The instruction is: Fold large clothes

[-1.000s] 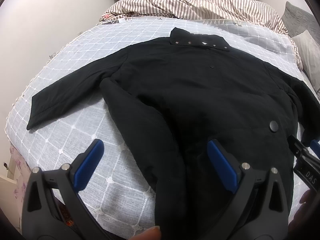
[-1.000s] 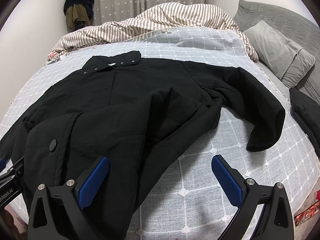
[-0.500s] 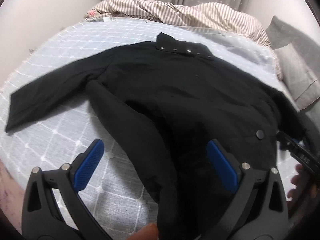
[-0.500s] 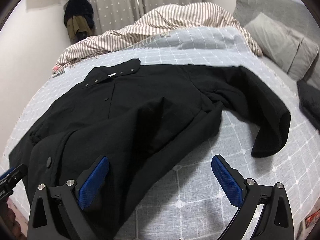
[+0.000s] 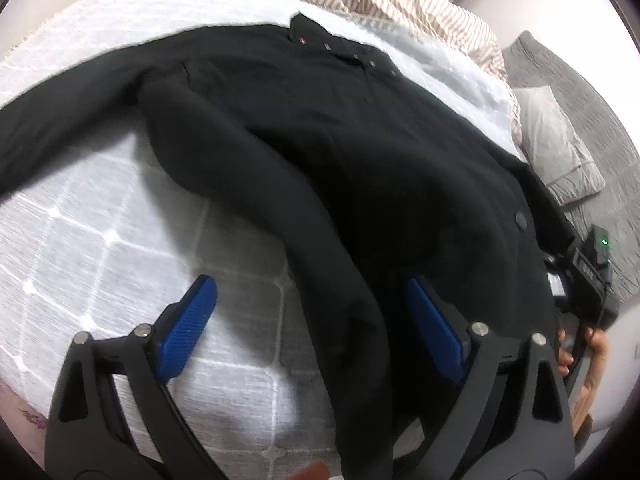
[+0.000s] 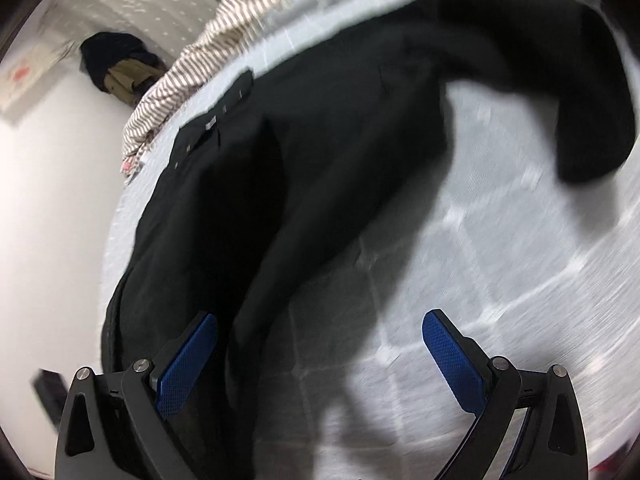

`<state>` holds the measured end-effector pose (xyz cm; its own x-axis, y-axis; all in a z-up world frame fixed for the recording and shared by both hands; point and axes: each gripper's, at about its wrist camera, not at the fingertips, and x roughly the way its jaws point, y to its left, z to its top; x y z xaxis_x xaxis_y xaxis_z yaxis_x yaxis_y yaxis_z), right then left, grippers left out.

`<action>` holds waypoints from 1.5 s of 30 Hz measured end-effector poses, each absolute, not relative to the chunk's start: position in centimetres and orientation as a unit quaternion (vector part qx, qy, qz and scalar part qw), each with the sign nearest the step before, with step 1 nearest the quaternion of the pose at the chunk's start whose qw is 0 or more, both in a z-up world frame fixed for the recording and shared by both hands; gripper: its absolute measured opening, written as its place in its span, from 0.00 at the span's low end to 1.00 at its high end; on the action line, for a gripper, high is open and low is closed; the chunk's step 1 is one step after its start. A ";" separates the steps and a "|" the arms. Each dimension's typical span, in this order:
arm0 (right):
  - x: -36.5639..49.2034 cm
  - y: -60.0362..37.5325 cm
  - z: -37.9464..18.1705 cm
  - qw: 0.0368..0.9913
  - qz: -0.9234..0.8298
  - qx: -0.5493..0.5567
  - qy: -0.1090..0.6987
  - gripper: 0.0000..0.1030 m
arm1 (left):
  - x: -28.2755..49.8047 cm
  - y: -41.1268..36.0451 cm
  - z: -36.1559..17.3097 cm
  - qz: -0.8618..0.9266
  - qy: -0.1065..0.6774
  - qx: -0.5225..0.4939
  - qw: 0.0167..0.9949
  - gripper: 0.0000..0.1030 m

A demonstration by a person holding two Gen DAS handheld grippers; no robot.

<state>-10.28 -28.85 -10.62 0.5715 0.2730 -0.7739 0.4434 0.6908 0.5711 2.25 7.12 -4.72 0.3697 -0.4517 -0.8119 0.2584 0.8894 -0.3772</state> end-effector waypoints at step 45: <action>-17.8 -34.8 -7.1 0.796 -0.234 0.163 0.534 0.55 | -3.4 22.7 -4.0 -0.138 0.549 -0.035 0.824 0.65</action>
<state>-17.78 -34.82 -7.08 0.3208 -0.1980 -0.9262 0.5465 0.8374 0.0102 -3.44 22.69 -4.03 0.3601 -0.2655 -0.8943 0.1890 0.9595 -0.2087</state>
